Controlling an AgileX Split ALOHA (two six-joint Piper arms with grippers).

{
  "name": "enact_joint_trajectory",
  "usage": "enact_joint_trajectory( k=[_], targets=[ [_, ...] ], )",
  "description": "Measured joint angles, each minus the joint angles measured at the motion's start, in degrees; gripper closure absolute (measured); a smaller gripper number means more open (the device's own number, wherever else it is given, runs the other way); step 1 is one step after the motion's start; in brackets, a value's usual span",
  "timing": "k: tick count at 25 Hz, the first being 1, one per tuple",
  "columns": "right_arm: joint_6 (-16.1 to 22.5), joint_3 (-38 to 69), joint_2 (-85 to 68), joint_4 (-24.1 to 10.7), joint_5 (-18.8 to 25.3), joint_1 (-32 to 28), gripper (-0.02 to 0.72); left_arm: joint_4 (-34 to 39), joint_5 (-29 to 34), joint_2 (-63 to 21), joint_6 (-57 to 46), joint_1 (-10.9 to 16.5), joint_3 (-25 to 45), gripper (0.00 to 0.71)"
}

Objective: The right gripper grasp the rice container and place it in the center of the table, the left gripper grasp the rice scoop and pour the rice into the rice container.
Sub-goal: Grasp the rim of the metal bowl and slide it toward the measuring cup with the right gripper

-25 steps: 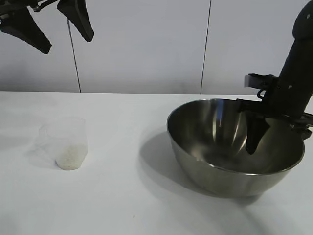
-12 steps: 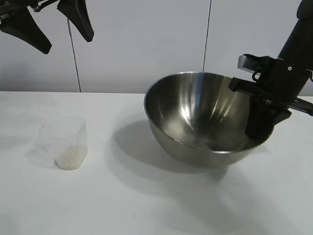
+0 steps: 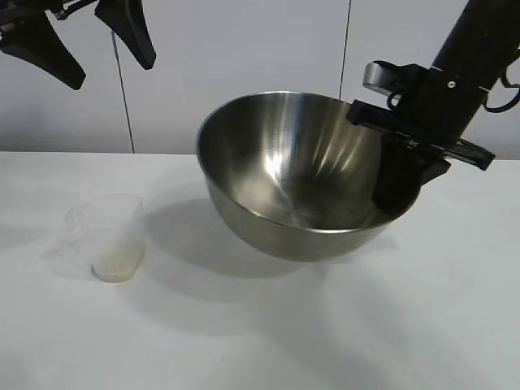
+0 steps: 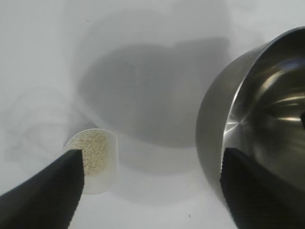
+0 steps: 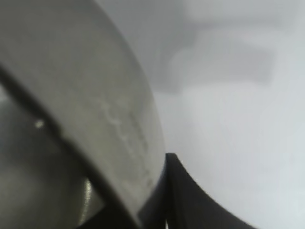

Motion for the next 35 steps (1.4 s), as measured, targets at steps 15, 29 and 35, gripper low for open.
enact_joint_trajectory(
  k=[15,29,35],
  targets=[
    [6.1,0.0,7.3,-0.4,-4.4,4.3,0.690,0.0,0.0,0.0,0.0,0.0,0.0,0.140],
    [6.4,0.0,7.5,-0.4,-4.5,4.3,0.690,0.0,0.0,0.0,0.0,0.0,0.0,0.140],
    [6.4,0.0,9.2,2.6,-3.0,4.3,0.690,0.0,0.0,0.0,0.0,0.0,0.0,0.140]
  ],
)
